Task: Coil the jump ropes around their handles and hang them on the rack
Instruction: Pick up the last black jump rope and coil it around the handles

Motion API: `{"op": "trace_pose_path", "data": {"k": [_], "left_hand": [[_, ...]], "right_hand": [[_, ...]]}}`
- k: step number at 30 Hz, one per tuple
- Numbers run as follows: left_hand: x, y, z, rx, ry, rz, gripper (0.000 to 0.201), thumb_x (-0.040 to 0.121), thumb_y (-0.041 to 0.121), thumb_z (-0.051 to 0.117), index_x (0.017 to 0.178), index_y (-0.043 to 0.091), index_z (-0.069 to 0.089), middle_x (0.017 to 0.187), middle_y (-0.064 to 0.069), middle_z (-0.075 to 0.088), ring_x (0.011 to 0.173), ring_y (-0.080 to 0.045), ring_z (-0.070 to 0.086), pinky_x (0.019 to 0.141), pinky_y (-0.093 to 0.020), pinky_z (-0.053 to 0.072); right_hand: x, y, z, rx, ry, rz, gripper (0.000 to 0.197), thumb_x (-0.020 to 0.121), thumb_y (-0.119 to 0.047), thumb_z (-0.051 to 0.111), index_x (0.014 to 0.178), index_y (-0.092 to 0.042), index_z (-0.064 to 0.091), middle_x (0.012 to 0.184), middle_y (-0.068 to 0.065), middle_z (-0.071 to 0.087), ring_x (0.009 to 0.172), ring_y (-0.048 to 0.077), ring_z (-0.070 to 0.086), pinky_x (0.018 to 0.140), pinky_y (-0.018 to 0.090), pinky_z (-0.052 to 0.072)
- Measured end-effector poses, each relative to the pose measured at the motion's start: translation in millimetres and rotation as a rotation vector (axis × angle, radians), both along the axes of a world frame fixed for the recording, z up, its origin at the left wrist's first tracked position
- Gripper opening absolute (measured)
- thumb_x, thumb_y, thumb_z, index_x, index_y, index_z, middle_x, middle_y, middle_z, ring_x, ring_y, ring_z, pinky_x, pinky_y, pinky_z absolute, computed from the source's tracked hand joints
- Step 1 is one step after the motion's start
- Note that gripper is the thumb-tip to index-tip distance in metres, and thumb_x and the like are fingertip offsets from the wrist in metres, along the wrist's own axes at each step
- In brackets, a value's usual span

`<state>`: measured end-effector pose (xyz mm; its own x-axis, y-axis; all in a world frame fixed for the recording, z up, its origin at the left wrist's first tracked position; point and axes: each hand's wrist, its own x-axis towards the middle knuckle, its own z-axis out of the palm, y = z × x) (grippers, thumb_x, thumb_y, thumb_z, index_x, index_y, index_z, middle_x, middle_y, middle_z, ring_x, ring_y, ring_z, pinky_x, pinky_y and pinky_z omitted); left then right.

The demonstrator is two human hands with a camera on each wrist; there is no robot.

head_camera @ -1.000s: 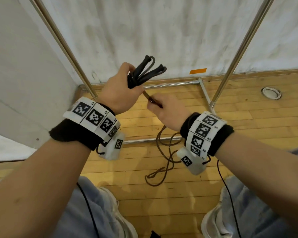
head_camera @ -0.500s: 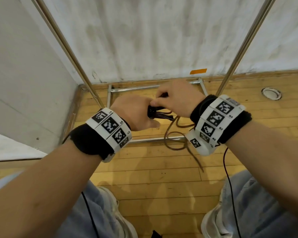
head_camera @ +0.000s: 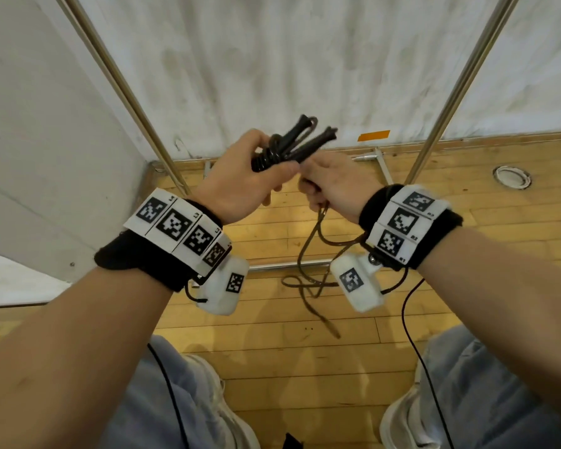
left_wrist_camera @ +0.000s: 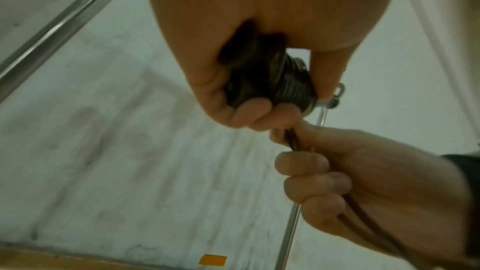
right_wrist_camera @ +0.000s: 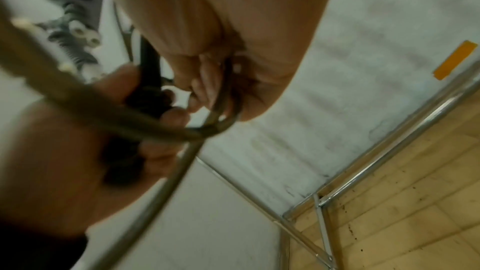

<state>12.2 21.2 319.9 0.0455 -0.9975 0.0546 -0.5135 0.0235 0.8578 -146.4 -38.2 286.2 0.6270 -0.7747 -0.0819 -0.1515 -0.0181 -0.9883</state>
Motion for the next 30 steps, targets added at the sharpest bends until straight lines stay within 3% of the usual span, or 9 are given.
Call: {"op": "trace_pose_path", "data": {"k": [5,9,13,16,20,23,25,27,30], "left_hand": [[3.3,-5.3,-7.1,-0.103,-0.203,0.098,0.026,0.091,0.032,0.061,0.114,0.025,0.049,0.075,0.014,0.062,0.061,0.001,0.057,0.057,-0.015,0.041],[16.0,-8.5,-14.8,-0.058,-0.509,0.127,0.033,0.092,0.037,0.058,0.120,0.024,0.047,0.088,0.007,0.056,0.079,-0.021,0.055,0.071,-0.033,0.046],[27.3,-10.3,-22.1,0.123,-0.848,0.084,0.032,0.092,0.034,0.058,0.118,0.024,0.043,0.092,0.002,0.055,0.078,-0.023,0.053,0.065,-0.034,0.043],[23.8,-7.8,-26.6,0.243,-0.987,0.024,0.032,0.090,0.036,0.059,0.115,0.026,0.043,0.092,0.004,0.058,0.077,-0.021,0.053,0.064,-0.034,0.045],[3.9,-3.6,-31.6,0.265,-1.056,-0.091,0.027,0.089,0.034,0.059,0.114,0.030,0.048,0.074,0.013,0.046,0.066,-0.012,0.046,0.050,-0.026,0.032],[-1.8,-1.0,-32.8,0.203,-1.033,-0.186,0.045,0.086,0.037,0.059,0.129,0.037,0.043,0.084,0.013,0.053,0.071,-0.012,0.048,0.048,-0.023,0.029],[-3.8,0.5,-30.5,0.153,-0.978,-0.214,0.055,0.081,0.052,0.062,0.130,0.036,0.043,0.085,0.016,0.056,0.074,-0.011,0.048,0.051,-0.023,0.031],[-7.2,1.7,-26.7,0.127,-0.921,-0.203,0.060,0.075,0.068,0.060,0.123,0.033,0.050,0.074,0.021,0.049,0.072,-0.010,0.049,0.053,-0.024,0.033],[-10.1,2.9,-24.2,0.083,-0.865,-0.198,0.033,0.078,0.060,0.060,0.097,0.034,0.055,0.067,0.016,0.051,0.066,-0.007,0.053,0.052,-0.023,0.037]], "right_hand": [[17.7,24.7,-3.0,-0.168,0.197,0.021,0.019,0.094,-0.003,0.043,0.109,-0.011,0.051,0.061,-0.001,0.047,0.052,0.007,0.047,0.064,0.032,0.058],[12.3,28.6,-4.5,-0.134,0.365,0.043,0.016,0.098,-0.014,0.043,0.086,-0.012,0.054,0.065,0.002,0.050,0.054,0.015,0.053,0.065,0.038,0.058],[5.7,23.1,3.1,-0.431,0.672,0.137,0.026,0.098,-0.032,0.045,0.077,-0.018,0.054,0.065,-0.002,0.050,0.056,0.013,0.048,0.051,0.028,0.038],[1.6,19.1,11.1,-0.627,0.699,0.138,0.024,0.097,-0.034,0.045,0.077,-0.024,0.050,0.064,-0.006,0.049,0.056,0.009,0.044,0.049,0.024,0.028],[0.7,14.4,14.3,-0.739,0.640,0.101,0.027,0.099,-0.029,0.042,0.081,-0.017,0.058,0.064,-0.009,0.047,0.058,0.006,0.042,0.051,0.022,0.026],[-1.2,9.4,13.9,-0.711,0.587,0.085,0.027,0.098,-0.030,0.044,0.086,-0.016,0.064,0.066,-0.009,0.052,0.061,0.006,0.046,0.054,0.019,0.033],[-4.6,2.2,15.8,-0.648,0.535,0.027,0.024,0.094,-0.035,0.051,0.087,-0.020,0.068,0.067,-0.012,0.054,0.060,0.004,0.049,0.054,0.017,0.033],[-9.3,-6.7,17.8,-0.582,0.492,-0.048,0.020,0.087,-0.042,0.060,0.080,-0.025,0.069,0.065,-0.014,0.057,0.057,0.001,0.050,0.052,0.012,0.032],[-16.4,-18.3,16.3,-0.522,0.417,-0.112,0.029,0.079,-0.046,0.068,0.072,-0.017,0.071,0.062,-0.001,0.058,0.052,0.005,0.047,0.051,0.015,0.035]]}}
